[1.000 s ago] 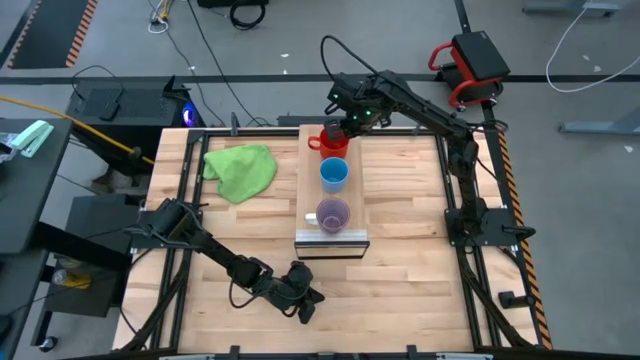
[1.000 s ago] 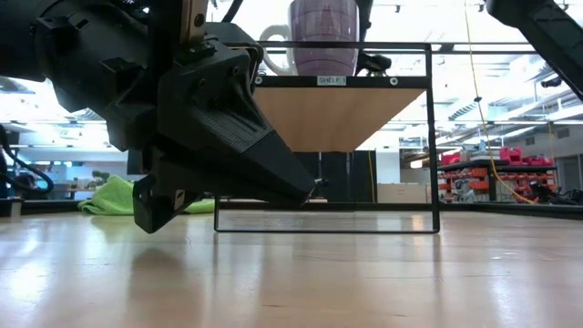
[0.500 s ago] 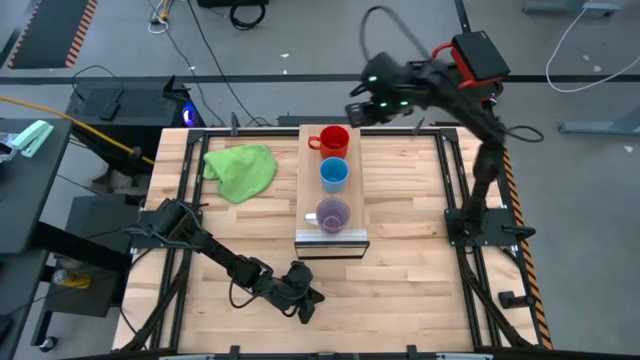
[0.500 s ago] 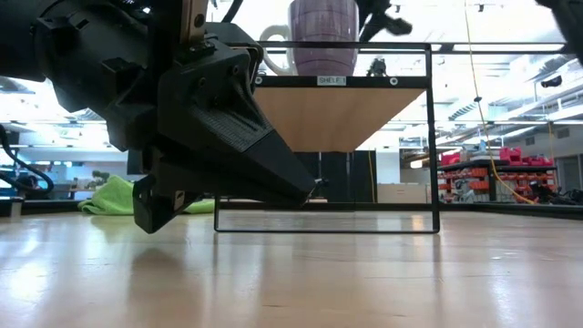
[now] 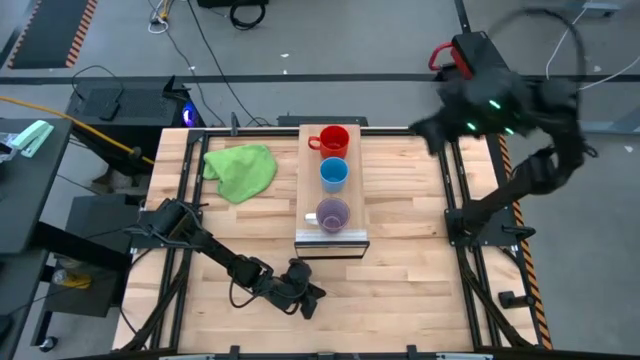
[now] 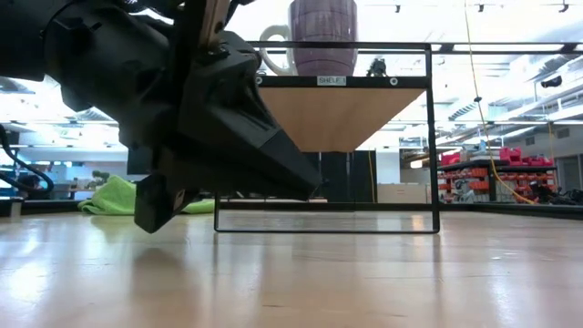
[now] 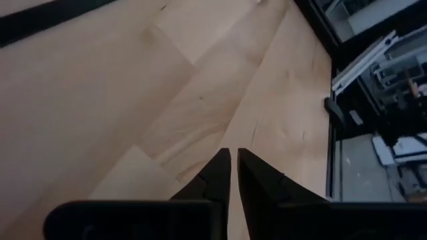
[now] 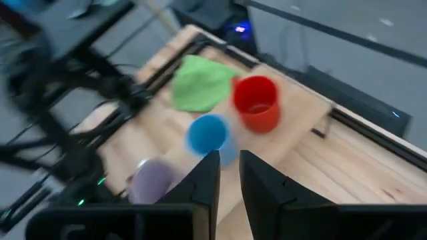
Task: Stack small to large cups/mugs on shelf
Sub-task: Return to Home Position
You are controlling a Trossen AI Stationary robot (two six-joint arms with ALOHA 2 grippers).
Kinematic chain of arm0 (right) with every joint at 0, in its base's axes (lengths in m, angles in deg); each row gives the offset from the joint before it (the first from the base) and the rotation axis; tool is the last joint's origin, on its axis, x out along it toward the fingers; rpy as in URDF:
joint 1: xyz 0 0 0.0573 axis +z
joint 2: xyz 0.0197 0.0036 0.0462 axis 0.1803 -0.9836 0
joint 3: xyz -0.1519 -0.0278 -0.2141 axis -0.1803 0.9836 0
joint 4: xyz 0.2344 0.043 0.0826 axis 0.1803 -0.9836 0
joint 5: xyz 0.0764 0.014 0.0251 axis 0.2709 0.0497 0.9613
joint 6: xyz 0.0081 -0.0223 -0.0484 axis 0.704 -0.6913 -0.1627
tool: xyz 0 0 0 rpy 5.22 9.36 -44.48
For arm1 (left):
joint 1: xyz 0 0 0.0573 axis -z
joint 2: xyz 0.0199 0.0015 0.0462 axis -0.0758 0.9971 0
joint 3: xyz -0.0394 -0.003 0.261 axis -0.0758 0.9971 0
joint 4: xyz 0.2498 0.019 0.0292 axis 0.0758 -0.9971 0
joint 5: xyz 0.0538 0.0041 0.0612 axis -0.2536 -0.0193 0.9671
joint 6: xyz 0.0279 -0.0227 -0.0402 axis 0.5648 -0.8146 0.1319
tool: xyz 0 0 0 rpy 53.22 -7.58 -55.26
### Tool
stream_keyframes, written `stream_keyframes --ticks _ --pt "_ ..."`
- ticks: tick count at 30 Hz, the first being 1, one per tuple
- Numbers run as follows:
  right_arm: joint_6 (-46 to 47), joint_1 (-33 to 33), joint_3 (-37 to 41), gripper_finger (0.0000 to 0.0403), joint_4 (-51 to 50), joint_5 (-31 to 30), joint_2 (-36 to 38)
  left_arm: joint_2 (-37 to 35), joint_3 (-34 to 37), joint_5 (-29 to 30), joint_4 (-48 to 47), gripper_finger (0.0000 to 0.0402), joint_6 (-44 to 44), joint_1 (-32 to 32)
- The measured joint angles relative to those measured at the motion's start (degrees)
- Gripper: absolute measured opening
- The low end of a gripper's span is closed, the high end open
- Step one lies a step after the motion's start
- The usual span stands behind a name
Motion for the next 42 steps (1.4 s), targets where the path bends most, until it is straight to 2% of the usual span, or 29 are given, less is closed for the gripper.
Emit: stream_keyframes --ticks 6,10,14,19,24,27,29,32,36,38,42 --pt "5.9 20.2 5.7 0.0066 0.0 -10.3 6.2 0.0 0.0 0.1 0.4 0.0026 -6.9 0.0" --pt "7.7 30.1 12.6 0.0066 0.0 -14.1 8.6 0.0 0.0 0.0 0.5 0.0023 -12.8 0.0" --pt "9.2 34.7 18.2 0.0066 0.0 -14.1 9.4 0.0 0.0 0.0 0.5 0.0028 -14.0 0.0" --pt "2.9 37.1 24.0 0.0066 0.0 -11.2 9.4 0.0 0.0 0.0 0.4 0.0035 -13.7 0.2" --pt "7.7 40.5 31.9 0.0066 1.6 -11.8 10.2 0.0 0.0 0.0 1.9 0.0034 -11.3 -0.1" --pt "8.7 43.6 38.7 0.0066 9.4 -13.4 12.6 0.0 0.0 0.1 7.3 0.0029 -4.7 -0.2" --pt "8.7 46.2 43.6 0.0066 17.4 -13.7 15.5 0.0 0.0 0.1 15.8 0.0027 2.8 0.0" --pt "6.7 50.7 51.4 0.0066 31.7 -13.9 21.0 0.0 0.0 -1.3 34.3 0.0025 21.6 1.2" --pt "0.9 56.8 61.6 0.0066 52.6 -13.9 28.8 -0.3 0.0 -7.7 54.9 0.003 44.1 3.0" --pt "-3.1 59.0 66.2 0.0066 63.0 -14.0 31.9 -1.0 0.0 -10.2 58.8 0.0033 49.6 3.4" --pt "-8.7 61.4 74.0 0.0066 76.7 -14.0 36.0 -3.9 0.0 -11.7 57.3 0.0038 51.0 3.5"
